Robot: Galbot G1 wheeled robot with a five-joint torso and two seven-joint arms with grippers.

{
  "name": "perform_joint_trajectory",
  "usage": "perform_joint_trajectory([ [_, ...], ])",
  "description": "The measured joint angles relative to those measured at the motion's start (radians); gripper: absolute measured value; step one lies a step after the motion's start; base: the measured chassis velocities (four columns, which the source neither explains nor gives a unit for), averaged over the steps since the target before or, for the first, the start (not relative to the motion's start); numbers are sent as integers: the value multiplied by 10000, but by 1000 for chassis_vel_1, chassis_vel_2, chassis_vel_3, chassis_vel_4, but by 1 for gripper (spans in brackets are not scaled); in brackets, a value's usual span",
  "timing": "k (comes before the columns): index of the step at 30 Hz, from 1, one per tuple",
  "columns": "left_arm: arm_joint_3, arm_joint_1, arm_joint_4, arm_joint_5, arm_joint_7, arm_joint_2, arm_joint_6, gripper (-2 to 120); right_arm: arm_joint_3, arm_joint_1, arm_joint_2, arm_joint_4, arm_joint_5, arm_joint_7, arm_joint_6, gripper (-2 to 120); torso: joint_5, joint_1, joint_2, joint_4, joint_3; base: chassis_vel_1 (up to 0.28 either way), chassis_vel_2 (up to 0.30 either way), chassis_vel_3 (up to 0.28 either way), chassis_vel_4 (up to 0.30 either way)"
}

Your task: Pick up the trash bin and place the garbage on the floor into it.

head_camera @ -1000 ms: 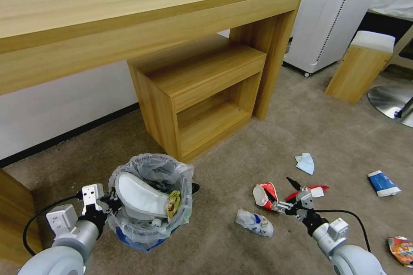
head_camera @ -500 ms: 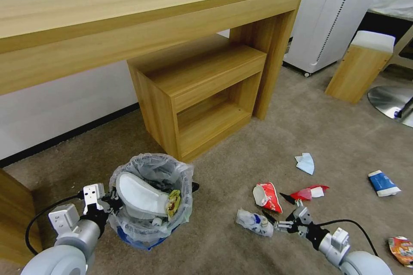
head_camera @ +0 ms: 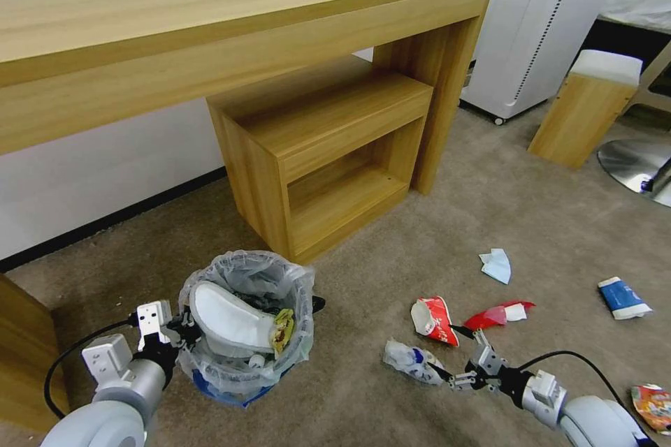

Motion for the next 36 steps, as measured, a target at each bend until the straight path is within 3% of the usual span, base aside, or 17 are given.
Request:
perform_joint_trajectory([
  [9, 35, 18, 99, 262, 109, -137, -109, 1, -96, 181, 166, 106, -1043, -122, -660, 100, -1, -1, 0, -1, 0, 0, 0, 0, 0],
  [18, 37, 40, 137, 331, 143, -187, -164, 1, -467, 240, 165, 498, -1180, 291, -1475, 100, -1, 0, 0, -1, 0, 0, 0, 0, 0],
  [36, 3, 61, 96, 343, 160, -337, -176, 1, -1278, 599, 361, -30, -1556, 1045, -1919, 98, -1, 0, 0, -1, 0, 0, 0, 0, 0],
])
